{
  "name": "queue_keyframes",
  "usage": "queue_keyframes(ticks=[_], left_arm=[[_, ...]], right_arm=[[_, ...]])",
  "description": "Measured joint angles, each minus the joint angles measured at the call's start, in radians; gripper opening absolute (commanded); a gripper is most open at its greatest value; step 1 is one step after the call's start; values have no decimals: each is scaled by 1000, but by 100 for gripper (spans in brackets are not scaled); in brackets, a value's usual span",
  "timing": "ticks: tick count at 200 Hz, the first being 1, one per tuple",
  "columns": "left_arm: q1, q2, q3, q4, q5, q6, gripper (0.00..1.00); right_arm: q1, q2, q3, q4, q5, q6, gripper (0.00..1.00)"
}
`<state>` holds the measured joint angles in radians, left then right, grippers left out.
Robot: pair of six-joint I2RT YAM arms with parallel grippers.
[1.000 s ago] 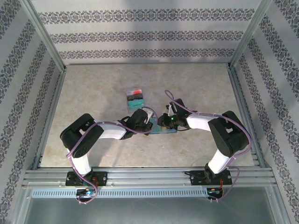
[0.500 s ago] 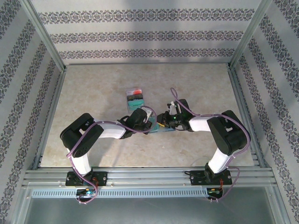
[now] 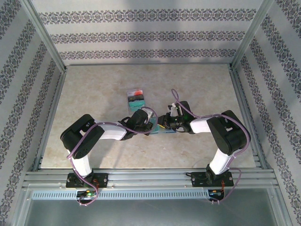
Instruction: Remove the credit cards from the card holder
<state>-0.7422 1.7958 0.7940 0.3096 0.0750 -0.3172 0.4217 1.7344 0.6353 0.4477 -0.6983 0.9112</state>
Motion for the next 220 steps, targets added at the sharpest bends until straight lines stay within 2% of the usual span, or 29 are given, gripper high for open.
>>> queue_keyframes(ticks=[117, 152, 220], left_arm=[[0, 0, 0, 2, 0, -25, 5], [0, 0, -1, 3, 0, -25, 5], [0, 0, -3, 6, 0, -24, 5]], right_arm=[[-54, -17, -76, 108, -55, 37, 13], [-67, -27, -86, 104, -54, 36, 7], [-80, -48, -88, 37, -31, -3, 5]])
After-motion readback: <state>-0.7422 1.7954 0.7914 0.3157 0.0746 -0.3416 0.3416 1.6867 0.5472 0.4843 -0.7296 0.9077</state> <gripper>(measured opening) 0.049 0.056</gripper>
